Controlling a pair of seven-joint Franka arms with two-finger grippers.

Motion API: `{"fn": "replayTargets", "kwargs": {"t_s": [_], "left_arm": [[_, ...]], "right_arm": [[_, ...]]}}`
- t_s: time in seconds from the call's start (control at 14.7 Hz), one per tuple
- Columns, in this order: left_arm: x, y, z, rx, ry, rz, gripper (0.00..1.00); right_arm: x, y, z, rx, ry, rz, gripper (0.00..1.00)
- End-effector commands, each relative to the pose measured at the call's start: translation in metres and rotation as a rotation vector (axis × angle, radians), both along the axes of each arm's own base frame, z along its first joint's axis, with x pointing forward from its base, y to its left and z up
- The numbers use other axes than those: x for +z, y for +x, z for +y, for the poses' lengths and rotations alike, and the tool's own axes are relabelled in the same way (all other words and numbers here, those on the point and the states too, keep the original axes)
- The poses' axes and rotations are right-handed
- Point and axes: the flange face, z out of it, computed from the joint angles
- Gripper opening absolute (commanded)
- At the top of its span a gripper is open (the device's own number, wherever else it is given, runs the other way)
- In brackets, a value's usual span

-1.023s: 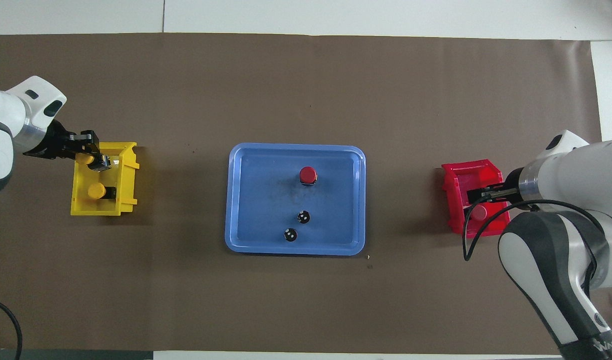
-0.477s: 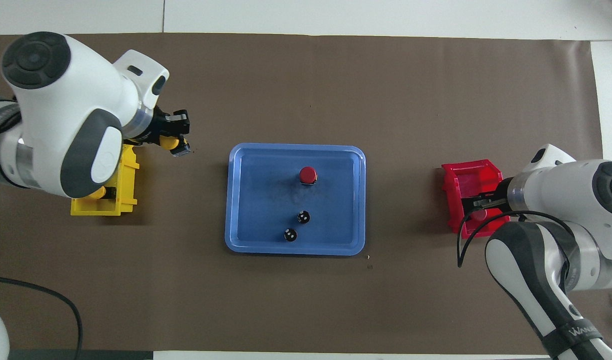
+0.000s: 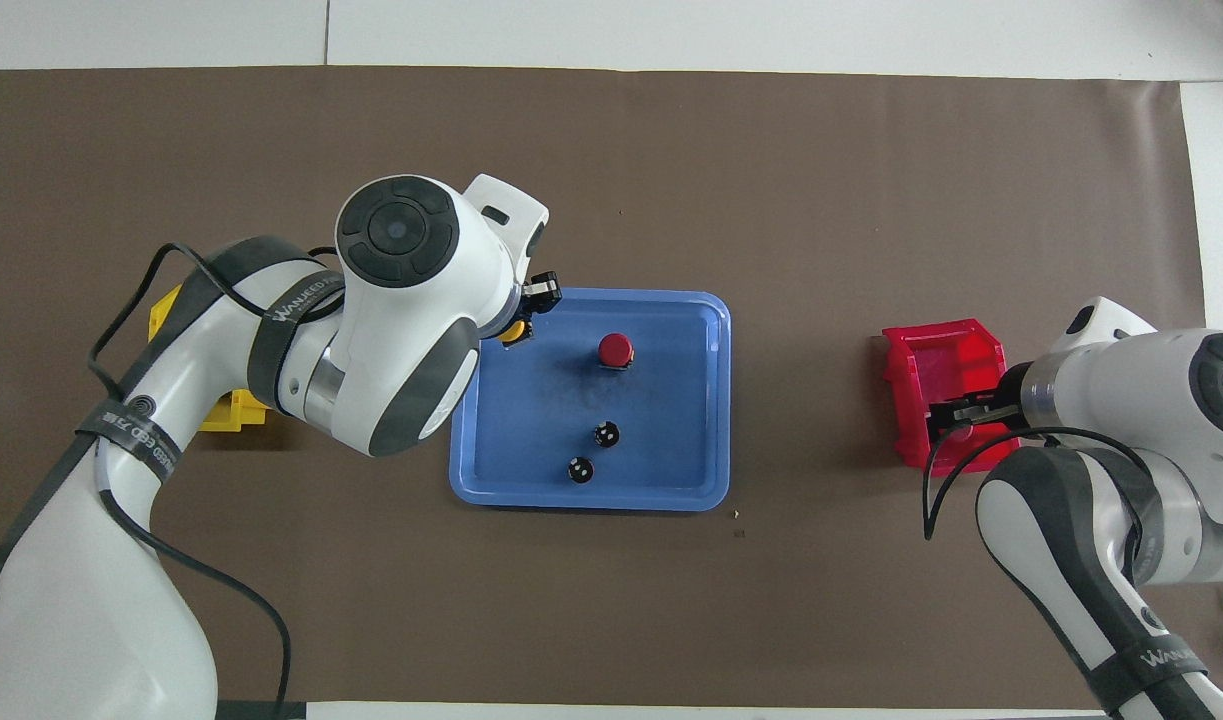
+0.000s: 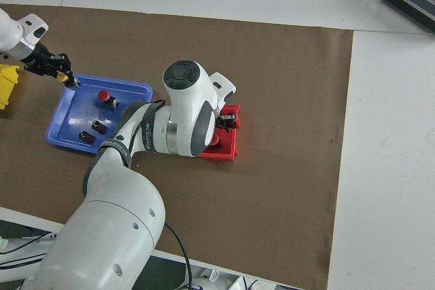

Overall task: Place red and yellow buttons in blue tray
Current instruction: 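Place the yellow button in the tray while the right gripper grasps another red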

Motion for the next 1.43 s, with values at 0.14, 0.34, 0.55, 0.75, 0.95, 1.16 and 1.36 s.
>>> {"fn": "replayTargets", "kwargs": {"t_s": [0.14, 0.34, 0.55, 0.75, 0.95, 1.16, 1.36], "left_arm": [[-0.044, -0.011, -0.026, 0.033, 0.010, 0.019, 0.02], [-0.047, -0.020, -0.035, 0.017, 0.014, 0.024, 0.09], [-0.044, -0.018, -0.035, 0.028, 0.009, 0.020, 0.38], [-0.041, -0.014, -0.030, 0.036, 0.015, 0.023, 0.82], [-0.013, -0.012, -0.011, 0.041, 0.043, 0.043, 1.00], [0.032, 0.010, 0.074, -0.042, 0.088, 0.111, 1.00], [0.060, 0.037, 0.181, -0.108, 0.085, 0.165, 1.00]], "right_arm": [[-0.001, -0.006, -0.002, 0.003, 0.015, -0.014, 0.70], [-0.002, -0.007, 0.000, 0.005, 0.017, -0.011, 0.70], [-0.010, -0.006, -0.003, 0.000, 0.016, -0.005, 0.70], [-0.012, -0.007, 0.004, -0.010, 0.032, -0.008, 0.70], [-0.019, -0.011, 0.001, -0.014, 0.031, -0.005, 0.69], [-0.024, -0.010, 0.000, -0.014, 0.031, -0.008, 0.68], [-0.028, -0.013, 0.002, -0.014, 0.030, -0.012, 0.64]]}}
